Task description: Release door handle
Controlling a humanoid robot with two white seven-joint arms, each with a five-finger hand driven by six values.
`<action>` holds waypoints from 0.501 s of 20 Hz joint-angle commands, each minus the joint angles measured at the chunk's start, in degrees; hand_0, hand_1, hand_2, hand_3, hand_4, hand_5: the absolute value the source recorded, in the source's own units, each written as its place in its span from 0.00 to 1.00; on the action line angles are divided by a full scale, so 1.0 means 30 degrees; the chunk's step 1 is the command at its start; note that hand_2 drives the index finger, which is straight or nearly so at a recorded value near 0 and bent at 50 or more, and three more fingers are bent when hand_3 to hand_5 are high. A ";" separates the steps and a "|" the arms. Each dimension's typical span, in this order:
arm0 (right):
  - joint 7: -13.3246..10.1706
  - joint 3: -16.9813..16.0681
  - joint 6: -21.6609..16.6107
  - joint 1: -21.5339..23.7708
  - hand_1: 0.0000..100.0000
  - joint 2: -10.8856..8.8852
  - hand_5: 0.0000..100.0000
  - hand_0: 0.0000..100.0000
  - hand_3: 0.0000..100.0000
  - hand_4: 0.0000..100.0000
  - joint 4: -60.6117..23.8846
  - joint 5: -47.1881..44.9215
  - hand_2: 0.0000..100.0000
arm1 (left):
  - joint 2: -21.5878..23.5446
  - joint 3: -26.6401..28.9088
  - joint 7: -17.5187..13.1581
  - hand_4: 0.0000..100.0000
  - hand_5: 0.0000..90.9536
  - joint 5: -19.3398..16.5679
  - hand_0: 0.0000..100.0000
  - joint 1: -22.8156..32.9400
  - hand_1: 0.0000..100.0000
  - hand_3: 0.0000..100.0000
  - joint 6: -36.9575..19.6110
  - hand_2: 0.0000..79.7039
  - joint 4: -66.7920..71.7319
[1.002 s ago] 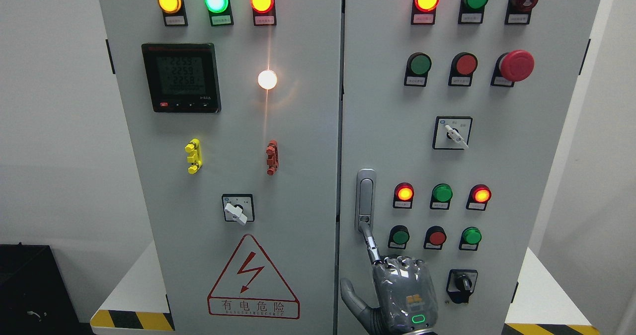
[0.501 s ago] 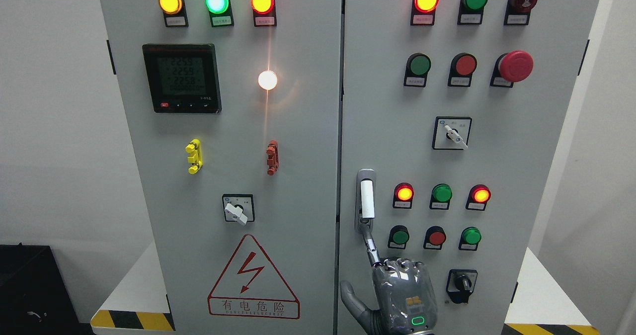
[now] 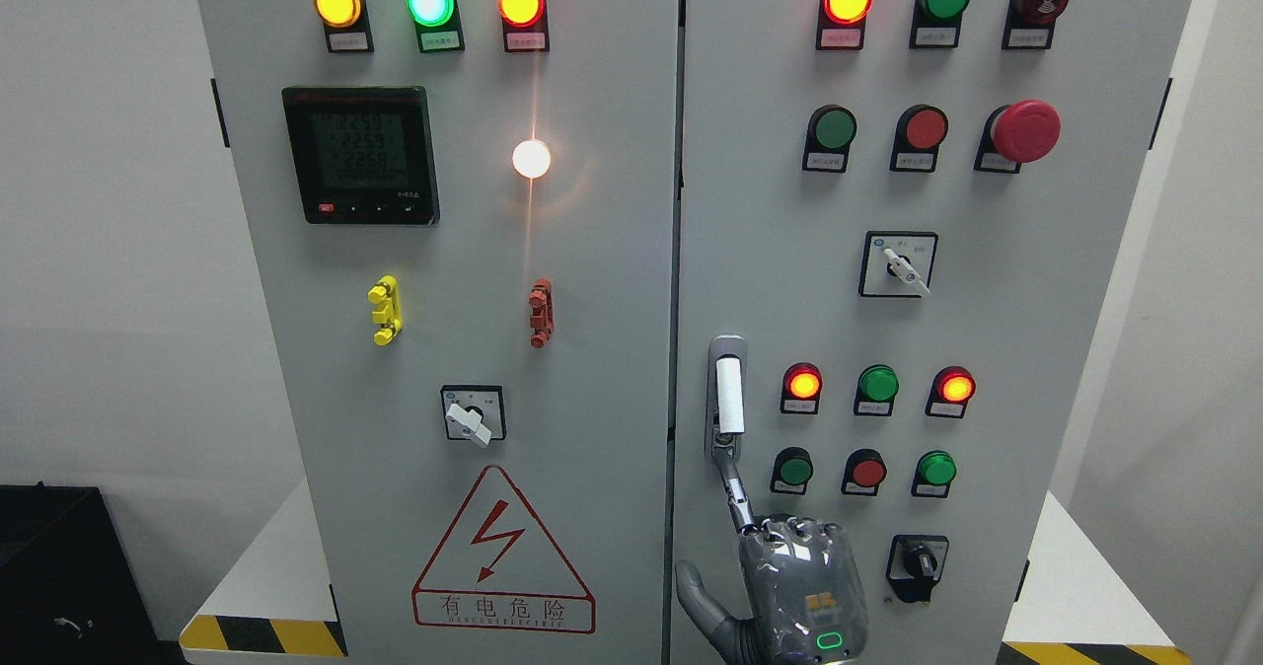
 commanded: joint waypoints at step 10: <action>-0.0159 0.0081 -0.0012 -0.0039 0.25 -0.0146 1.00 0.37 1.00 1.00 -0.0301 -0.0014 0.08 | 0.0000 0.0000 0.0005 0.00 0.00 0.0019 0.12 0.0323 0.56 0.00 -0.0013 0.00 -0.0002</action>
